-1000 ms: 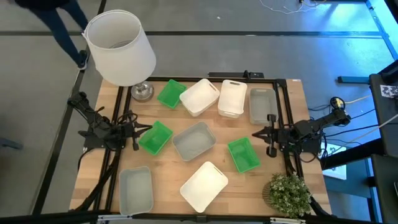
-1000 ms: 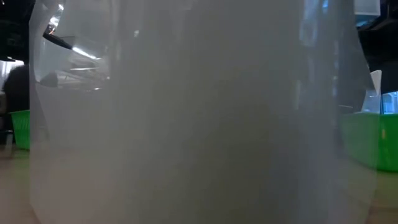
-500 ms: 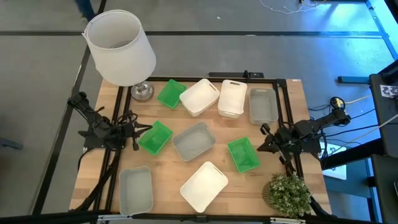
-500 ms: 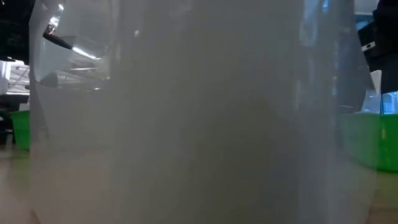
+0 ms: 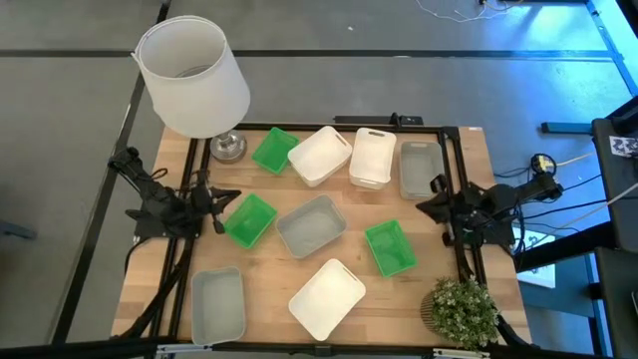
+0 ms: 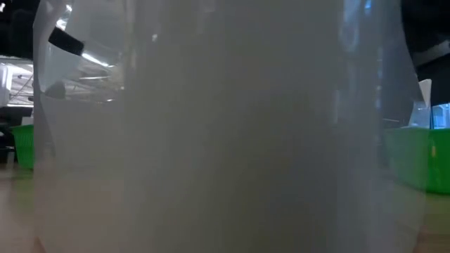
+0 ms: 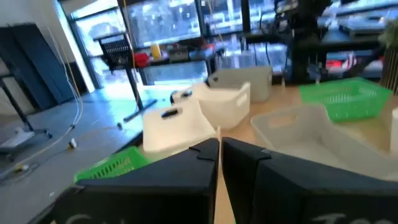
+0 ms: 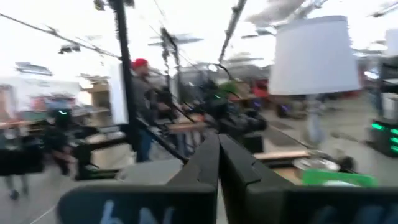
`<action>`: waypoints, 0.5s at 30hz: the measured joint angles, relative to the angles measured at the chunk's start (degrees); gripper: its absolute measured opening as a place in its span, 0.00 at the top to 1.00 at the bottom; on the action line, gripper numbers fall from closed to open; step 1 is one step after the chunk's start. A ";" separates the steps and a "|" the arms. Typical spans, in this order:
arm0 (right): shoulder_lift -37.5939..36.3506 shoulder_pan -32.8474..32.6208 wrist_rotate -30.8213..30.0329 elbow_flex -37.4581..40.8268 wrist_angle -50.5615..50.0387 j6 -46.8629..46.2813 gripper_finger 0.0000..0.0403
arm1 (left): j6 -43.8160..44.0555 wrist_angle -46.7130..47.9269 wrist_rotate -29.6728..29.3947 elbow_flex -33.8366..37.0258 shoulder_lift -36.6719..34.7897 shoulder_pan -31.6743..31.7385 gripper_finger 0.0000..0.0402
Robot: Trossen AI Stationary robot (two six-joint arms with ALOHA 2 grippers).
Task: Stack baskets by color
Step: Stack the top right white bin on the top left white bin
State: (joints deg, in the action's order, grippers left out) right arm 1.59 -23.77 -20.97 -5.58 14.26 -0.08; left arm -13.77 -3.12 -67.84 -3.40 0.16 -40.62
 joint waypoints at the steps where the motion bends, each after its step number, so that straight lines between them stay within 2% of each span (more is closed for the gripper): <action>1: 0.79 0.00 -1.83 -1.73 -2.27 0.39 1.00 | -1.58 -1.43 -0.04 0.00 0.00 0.00 0.97; 4: 5.42 0.01 -6.49 -8.14 -10.74 -0.36 1.00 | -6.57 -7.13 -0.38 -0.03 0.07 0.00 0.97; 8: 15.30 0.02 -10.40 -18.43 -22.45 -3.07 1.00 | -14.51 -14.79 -1.83 -0.48 0.22 0.00 0.97; 11: 23.77 0.04 -12.71 -26.34 -29.08 -6.02 1.00 | -18.46 -14.88 -2.50 -3.29 0.78 0.00 0.97; 15: 34.26 0.16 -13.97 -36.55 -38.25 -10.69 1.00 | -22.62 -14.86 -5.41 -8.61 5.27 0.00 0.97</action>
State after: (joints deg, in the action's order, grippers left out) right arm 35.85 -23.61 -34.94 -42.12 -24.00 -10.77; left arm -36.39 -17.97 -73.25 -12.01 5.43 -40.62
